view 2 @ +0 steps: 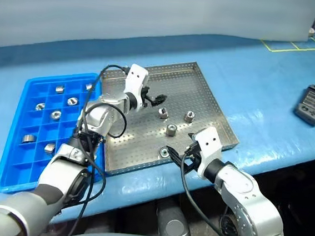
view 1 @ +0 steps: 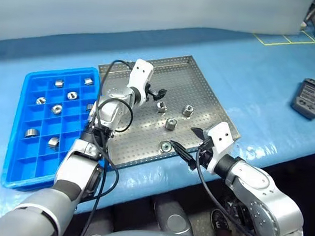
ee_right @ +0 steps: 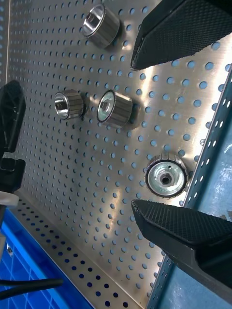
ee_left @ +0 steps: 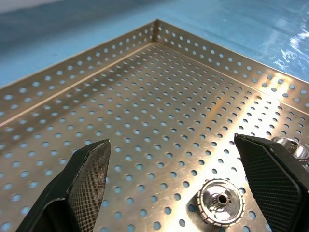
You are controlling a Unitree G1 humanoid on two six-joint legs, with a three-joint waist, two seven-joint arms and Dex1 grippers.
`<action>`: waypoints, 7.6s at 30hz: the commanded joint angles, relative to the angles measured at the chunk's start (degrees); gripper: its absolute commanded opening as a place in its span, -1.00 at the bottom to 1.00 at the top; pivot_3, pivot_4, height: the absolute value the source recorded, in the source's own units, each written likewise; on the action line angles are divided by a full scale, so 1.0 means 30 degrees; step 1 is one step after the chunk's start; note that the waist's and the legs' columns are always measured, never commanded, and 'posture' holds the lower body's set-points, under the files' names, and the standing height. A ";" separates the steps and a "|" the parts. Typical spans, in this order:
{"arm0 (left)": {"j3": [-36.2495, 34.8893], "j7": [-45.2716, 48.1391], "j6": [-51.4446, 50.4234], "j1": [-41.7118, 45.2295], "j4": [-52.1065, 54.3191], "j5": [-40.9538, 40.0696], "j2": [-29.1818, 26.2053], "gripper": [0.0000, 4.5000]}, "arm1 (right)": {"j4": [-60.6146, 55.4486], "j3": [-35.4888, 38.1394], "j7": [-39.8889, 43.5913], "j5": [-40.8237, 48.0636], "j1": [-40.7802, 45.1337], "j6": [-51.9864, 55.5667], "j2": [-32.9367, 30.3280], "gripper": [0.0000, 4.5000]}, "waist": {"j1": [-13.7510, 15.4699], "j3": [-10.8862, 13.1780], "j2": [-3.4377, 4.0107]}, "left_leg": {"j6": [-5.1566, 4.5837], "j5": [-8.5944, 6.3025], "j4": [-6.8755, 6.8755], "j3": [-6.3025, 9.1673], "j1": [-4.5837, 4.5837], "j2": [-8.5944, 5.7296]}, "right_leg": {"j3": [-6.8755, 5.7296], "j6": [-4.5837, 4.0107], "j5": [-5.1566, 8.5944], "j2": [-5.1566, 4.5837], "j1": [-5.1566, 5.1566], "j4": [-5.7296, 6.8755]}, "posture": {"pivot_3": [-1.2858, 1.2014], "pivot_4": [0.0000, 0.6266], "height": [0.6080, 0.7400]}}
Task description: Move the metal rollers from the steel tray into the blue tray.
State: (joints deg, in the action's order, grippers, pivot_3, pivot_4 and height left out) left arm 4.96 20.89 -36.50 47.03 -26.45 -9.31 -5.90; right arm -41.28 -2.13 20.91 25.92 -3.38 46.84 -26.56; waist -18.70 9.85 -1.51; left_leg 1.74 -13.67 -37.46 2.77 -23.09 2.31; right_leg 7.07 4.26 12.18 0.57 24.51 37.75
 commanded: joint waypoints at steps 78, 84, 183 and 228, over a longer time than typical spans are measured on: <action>-1.0992 -0.5344 -0.8691 -1.9759 2.6569 -0.3247 0.0307 -0.24 | 0.7672 -0.8641 0.8496 -0.1221 0.9767 -0.3581 0.4063 1.00 | 0.6092 0.0014 -0.0022 | 0.0075 0.0045 0.0026 0.0074 0.0068 0.0015 | -0.0106 -0.0177 0.0085 -0.0010 -0.0032 0.0024 | 0.16 -0.52 1.00; -1.1086 -0.5412 -0.8831 -1.9549 2.6060 -0.3576 0.0459 0.18 | 0.6920 -0.8020 0.7931 -0.0985 0.9025 -0.3158 0.3808 1.00 | 0.5987 0.0014 -0.0023 | 0.0075 0.0045 0.0027 0.0070 0.0064 0.0018 | -0.0105 -0.0184 0.0089 -0.0007 -0.0024 0.0021 | 0.12 -0.52 1.00; 0.2051 0.0901 0.2881 -1.8692 2.3070 -0.3513 -0.3528 0.98 | 1.6335 0.1354 -0.8310 -0.6859 1.1150 -0.4652 0.9730 1.00 | 0.3843 0.0034 0.0057 | 0.0066 0.0044 0.0099 0.0005 0.0049 0.0023 | -0.0021 -0.0157 0.0075 0.0003 0.0027 0.0010 | 0.02 -0.52 1.00; -0.1120 -0.4993 0.4723 -2.3812 2.6389 -0.0981 -0.1484 1.00 | 1.7774 -0.4594 -0.1946 -0.6260 1.5306 -0.4803 1.2942 -0.24 | 0.6857 0.0057 0.0093 | 0.0069 0.0043 0.0152 0.0046 0.0036 0.0048 | -0.0108 -0.0258 0.0138 0.0006 0.0054 0.0000 | 0.33 -0.52 1.00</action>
State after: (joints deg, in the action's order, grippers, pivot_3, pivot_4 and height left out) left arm 1.69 6.49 -24.06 -24.12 49.22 -13.25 -10.59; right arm 12.66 -15.62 14.22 6.20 39.72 34.05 7.91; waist 1.87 10.02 -1.23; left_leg 1.95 -13.54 -37.01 2.90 -22.97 2.45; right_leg 6.75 3.48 12.59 0.59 24.68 37.74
